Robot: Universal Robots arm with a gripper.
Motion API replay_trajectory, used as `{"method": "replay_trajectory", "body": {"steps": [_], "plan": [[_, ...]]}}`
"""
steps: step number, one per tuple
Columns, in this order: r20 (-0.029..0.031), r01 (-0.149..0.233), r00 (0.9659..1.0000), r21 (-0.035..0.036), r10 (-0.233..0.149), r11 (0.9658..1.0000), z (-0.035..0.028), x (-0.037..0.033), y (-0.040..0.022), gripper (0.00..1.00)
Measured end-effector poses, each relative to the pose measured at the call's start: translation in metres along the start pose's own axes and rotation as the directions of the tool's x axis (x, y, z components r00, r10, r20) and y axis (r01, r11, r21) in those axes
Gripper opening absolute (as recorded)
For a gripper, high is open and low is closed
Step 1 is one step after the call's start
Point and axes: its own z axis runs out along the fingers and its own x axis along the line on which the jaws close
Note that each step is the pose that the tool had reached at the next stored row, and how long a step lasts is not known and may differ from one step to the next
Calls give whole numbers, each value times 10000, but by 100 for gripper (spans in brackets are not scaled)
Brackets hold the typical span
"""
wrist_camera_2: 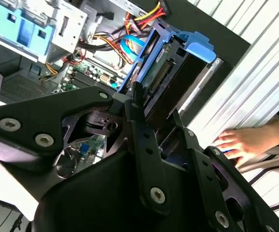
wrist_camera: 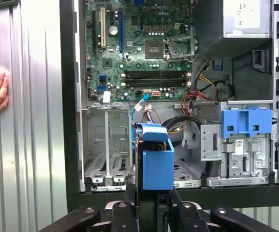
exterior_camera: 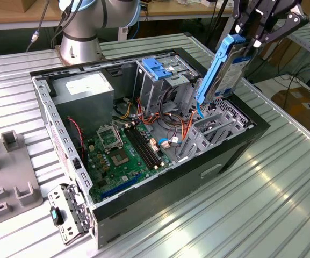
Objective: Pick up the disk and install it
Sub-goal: 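Pick up the disk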
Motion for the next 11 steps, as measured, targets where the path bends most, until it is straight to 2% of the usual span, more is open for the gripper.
{"method": "replay_trajectory", "body": {"steps": [2, 4, 7, 11], "plan": [[2, 1, 10000, 34, -1, 10000, -2, 54, 24, 35], [2, 3, 10000, 92, -3, 10000, -8, 149, 77, 35], [3, 3, 10000, 106, -3, 9999, -8, 196, 117, 35], [1, 3, 10000, 107, -3, 9999, 10, 222, 137, 35]]}}
